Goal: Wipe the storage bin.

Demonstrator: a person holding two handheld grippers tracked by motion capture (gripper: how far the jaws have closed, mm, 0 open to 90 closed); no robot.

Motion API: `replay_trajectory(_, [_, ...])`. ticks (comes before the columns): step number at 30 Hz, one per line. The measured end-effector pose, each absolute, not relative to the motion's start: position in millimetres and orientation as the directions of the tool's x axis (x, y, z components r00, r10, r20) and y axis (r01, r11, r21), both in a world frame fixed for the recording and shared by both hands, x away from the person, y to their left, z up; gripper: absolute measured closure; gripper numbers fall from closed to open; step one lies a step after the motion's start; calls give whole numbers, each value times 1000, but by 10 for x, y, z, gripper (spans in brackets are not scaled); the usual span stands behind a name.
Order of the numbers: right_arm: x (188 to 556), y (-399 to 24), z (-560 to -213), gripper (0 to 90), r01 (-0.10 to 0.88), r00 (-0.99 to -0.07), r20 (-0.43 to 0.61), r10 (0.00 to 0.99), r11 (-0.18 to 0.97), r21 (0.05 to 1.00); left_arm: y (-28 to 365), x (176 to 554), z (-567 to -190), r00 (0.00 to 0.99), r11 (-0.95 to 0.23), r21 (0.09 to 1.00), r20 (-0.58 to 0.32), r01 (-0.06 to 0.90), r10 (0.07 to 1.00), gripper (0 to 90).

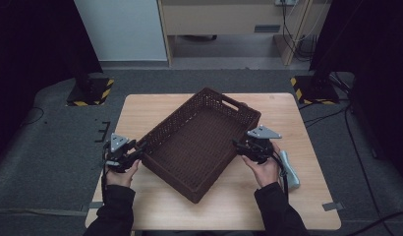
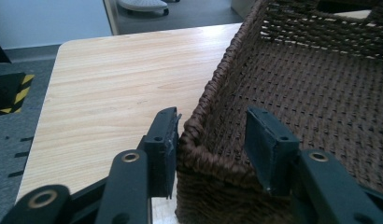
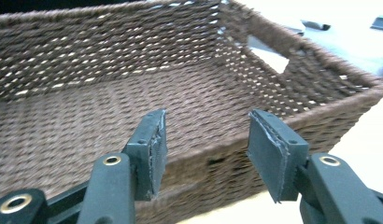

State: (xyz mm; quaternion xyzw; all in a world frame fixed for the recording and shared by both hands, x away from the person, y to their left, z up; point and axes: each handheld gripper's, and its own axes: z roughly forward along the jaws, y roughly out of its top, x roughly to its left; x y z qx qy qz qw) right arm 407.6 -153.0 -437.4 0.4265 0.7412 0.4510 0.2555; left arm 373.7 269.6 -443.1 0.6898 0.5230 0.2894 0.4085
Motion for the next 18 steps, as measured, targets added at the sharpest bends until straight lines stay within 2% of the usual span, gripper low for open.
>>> replay_trajectory(4, [4138, -1589, -4405, 447, 419, -480, 12, 877, 217, 882, 2706, 3796, -4437, 274, -118, 868, -21, 482, 962, 583])
replay_trajectory(8, [4164, -1607, -4451, 446, 421, -483, 41, 874, 192, 887, 2717, 3802, -4438, 279, -112, 871, -30, 478, 960, 578])
replay_trajectory(13, [4146, -1600, -4453, 497, 427, -495, 47, 868, 196, 883, 2712, 3691, -4387, 283, -105, 876, -37, 471, 958, 499])
replay_trajectory(18, [4106, -1584, -4429, 516, 434, -495, 36, 868, 211, 876, 2699, 3575, -4374, 287, -93, 879, -52, 468, 956, 479])
